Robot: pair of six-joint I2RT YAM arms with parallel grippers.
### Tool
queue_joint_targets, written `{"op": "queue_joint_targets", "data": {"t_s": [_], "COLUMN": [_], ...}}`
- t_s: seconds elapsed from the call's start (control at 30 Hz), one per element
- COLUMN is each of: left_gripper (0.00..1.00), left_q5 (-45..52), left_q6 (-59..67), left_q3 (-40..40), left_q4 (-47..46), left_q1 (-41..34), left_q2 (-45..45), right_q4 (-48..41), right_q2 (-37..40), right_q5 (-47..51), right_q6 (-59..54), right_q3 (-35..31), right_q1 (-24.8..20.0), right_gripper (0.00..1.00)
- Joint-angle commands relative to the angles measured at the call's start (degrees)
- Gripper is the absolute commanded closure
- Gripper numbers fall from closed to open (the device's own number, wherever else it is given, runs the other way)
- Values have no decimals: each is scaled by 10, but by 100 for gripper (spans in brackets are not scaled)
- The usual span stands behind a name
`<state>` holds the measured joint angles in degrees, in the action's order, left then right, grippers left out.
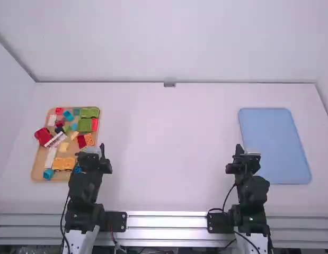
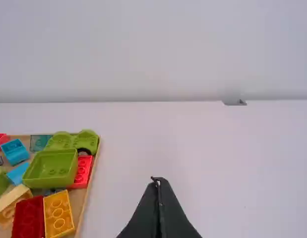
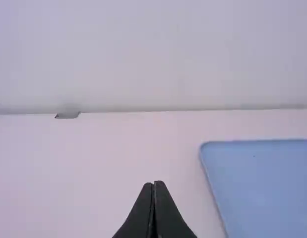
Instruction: Assemble lego blocks to make yellow taxi
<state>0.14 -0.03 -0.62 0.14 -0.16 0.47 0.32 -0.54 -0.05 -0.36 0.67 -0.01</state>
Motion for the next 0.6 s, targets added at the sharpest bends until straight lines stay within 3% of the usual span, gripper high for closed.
{"op": "queue_joint_targets", "data": {"t_s": [0.0, 0.57], "left_gripper": [100, 88], "left_q5": [0, 6], "left_q6": [0, 7], "left_q3": [0, -30], "left_q4": [0, 21], "left_q1": [0, 4], "left_q2": [0, 42], "right_q4": [0, 7], "right_q2": [0, -46], "right_q5": [-1, -19], "right_q6": [0, -11], "right_q3": [0, 34], "right_q1": [0, 10], "right_gripper": [100, 95]}}
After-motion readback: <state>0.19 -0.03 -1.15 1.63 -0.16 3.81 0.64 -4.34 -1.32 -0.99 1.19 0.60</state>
